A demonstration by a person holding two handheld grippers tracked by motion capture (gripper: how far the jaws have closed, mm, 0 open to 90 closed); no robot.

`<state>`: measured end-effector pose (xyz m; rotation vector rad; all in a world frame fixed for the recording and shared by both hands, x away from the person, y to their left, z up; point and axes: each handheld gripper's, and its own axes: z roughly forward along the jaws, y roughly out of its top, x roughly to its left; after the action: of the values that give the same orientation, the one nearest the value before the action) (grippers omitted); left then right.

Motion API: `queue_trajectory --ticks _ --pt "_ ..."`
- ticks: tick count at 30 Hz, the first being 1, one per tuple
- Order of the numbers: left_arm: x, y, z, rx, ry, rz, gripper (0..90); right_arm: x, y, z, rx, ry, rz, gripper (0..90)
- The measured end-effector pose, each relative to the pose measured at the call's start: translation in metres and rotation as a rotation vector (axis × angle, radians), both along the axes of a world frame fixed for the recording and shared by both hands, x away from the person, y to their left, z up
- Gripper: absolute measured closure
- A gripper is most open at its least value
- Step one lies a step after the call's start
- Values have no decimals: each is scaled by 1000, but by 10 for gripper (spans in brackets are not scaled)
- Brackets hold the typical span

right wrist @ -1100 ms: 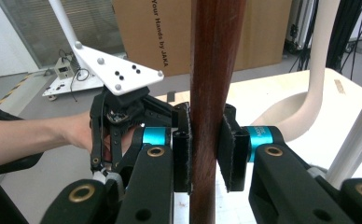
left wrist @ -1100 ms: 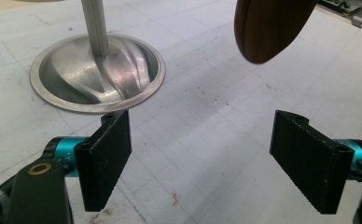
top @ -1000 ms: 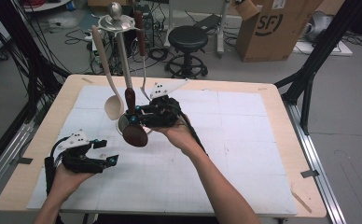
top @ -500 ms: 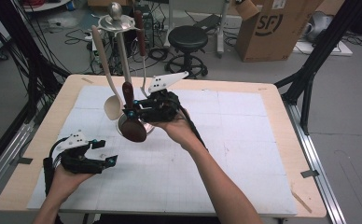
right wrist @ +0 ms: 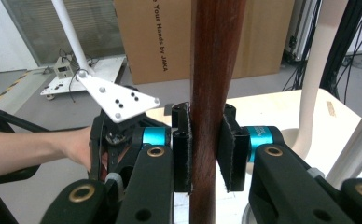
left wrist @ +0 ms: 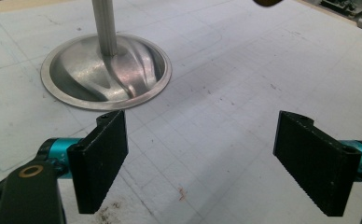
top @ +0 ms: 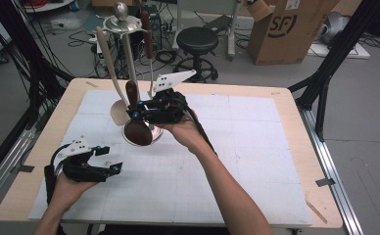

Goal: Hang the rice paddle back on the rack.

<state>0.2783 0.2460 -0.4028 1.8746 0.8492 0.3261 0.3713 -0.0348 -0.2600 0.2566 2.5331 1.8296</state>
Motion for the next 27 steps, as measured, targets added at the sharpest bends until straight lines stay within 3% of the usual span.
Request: queue_trajectory --ticks 15,27 --pt "-1 0 0 1 -6 1 182 17 10 37 25 -29 -6 775" --pt "-2 3 1 5 -11 7 182 34 18 57 34 -29 -1 774"
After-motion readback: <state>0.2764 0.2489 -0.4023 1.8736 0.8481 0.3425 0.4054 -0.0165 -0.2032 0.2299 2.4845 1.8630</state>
